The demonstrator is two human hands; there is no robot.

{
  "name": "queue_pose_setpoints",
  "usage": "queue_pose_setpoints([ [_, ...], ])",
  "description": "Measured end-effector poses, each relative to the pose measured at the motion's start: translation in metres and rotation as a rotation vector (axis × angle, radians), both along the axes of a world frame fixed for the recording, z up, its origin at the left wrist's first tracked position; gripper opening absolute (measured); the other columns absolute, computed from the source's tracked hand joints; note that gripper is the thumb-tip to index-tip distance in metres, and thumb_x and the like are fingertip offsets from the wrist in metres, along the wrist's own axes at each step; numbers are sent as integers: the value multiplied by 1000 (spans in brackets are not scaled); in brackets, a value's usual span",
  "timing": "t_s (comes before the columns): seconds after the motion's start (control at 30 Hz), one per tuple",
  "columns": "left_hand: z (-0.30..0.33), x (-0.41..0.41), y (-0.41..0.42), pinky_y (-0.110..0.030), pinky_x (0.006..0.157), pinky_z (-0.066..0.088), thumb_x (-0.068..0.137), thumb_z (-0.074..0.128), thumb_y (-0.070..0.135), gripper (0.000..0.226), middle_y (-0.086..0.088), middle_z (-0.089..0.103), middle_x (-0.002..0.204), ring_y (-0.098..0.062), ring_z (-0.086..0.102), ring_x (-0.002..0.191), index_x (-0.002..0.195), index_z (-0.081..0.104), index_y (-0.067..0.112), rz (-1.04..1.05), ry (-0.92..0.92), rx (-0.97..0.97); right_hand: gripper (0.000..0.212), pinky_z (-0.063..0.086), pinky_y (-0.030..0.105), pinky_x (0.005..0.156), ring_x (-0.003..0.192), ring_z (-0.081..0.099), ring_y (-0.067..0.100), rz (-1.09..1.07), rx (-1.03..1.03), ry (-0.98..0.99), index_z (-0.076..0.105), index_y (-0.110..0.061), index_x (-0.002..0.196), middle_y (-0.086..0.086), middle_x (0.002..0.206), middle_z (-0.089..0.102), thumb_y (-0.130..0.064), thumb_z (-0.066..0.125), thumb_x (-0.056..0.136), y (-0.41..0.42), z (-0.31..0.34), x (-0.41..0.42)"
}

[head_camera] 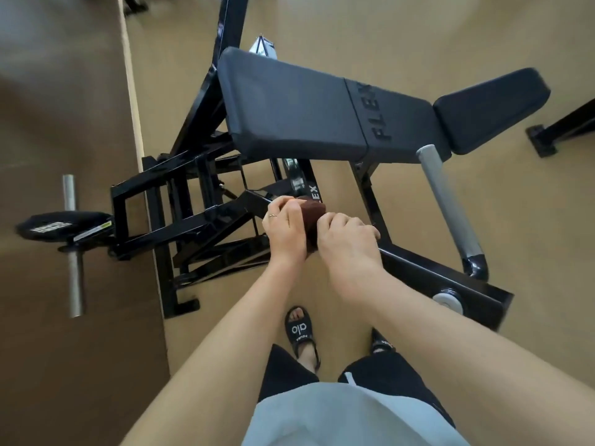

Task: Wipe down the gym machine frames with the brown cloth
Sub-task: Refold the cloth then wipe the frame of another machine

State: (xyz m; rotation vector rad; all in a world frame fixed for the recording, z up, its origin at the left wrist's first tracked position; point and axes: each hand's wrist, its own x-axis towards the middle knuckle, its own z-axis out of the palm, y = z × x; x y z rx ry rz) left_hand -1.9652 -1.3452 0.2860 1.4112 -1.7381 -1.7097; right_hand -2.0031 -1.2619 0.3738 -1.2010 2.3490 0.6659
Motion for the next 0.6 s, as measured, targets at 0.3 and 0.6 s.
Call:
queue_pose_setpoints([
  [0.3, -45, -14, -92, -46, 95, 56, 103, 46, 34, 34, -13, 49, 134, -28, 57, 116, 133, 52, 18, 125, -204, 85, 63, 57, 48, 73, 97, 66, 39, -6, -3, 9, 38, -3, 132, 22, 116, 57, -13, 76, 82, -7, -20, -8],
  [0.6, 10, 2, 7, -59, 104, 44, 104, 39, 35, 45, 5, 51, 122, -32, 44, 129, 79, 62, 64, -68, 11, -73, 54, 59, 47, 82, 101, 65, 35, -156, -67, -26, 45, -4, 126, 20, 115, 59, -20, 78, 87, -11, -18, -3],
])
